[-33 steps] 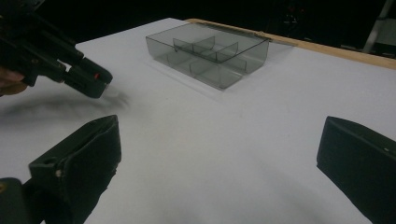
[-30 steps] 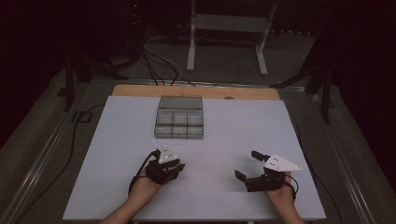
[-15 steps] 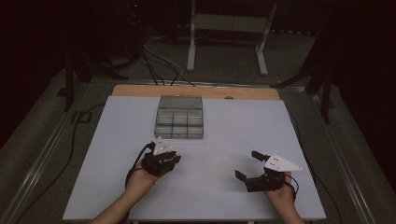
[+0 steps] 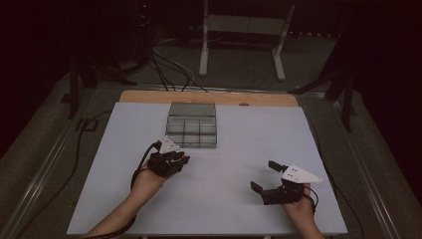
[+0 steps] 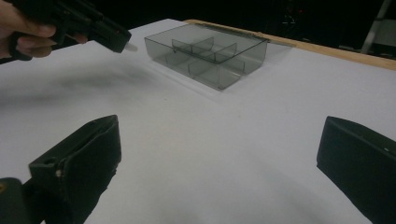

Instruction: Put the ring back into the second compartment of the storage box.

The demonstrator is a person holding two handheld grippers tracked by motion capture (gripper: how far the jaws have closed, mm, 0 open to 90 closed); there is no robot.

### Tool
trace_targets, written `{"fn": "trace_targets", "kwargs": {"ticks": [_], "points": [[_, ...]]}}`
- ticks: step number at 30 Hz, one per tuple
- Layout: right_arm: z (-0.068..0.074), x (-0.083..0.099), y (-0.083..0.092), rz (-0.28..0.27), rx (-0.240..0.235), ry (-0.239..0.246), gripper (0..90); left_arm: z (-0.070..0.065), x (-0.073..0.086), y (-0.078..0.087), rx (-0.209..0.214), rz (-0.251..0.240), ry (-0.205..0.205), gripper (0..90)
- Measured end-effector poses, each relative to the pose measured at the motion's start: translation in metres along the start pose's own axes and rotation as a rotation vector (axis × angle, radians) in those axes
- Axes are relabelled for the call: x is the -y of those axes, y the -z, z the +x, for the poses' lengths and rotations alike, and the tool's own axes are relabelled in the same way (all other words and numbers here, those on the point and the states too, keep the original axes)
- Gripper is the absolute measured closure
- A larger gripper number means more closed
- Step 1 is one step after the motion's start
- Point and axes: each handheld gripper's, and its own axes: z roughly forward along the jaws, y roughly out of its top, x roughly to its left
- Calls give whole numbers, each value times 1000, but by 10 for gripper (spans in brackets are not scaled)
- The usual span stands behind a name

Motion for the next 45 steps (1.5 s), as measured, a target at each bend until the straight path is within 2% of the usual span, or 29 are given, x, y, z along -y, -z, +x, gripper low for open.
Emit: {"fn": "trace_targets", "kwargs": {"ticks": [7, 9, 13, 18, 31, 35, 38, 45], "points": [[0, 0, 0, 0, -2, 0, 0, 5, -8, 0, 6, -3, 1, 731], [0, 0, 0, -1, -1, 0, 0, 7, -12, -1, 5, -3, -10, 731], [0, 0, 0, -4, 5, -2, 0, 11, -17, -1, 6, -2, -3, 731], [0, 0, 0, -4, 2, -3, 0, 17, -21, -4, 18, -2, 26, 731], [0, 0, 0, -3, 0, -5, 0, 28, -38, -9, -2, -11, 7, 731], [0, 0, 0, -3, -1, -6, 0, 31, -43, -8, -4, -17, 13, 731], [0, 0, 1, -12, -6, -17, 0, 36, -47, -6, -5, -41, 34, 730], [0, 0, 1, -9, -8, -15, 0, 42, -49, -7, -2, -41, 50, 730]]}}
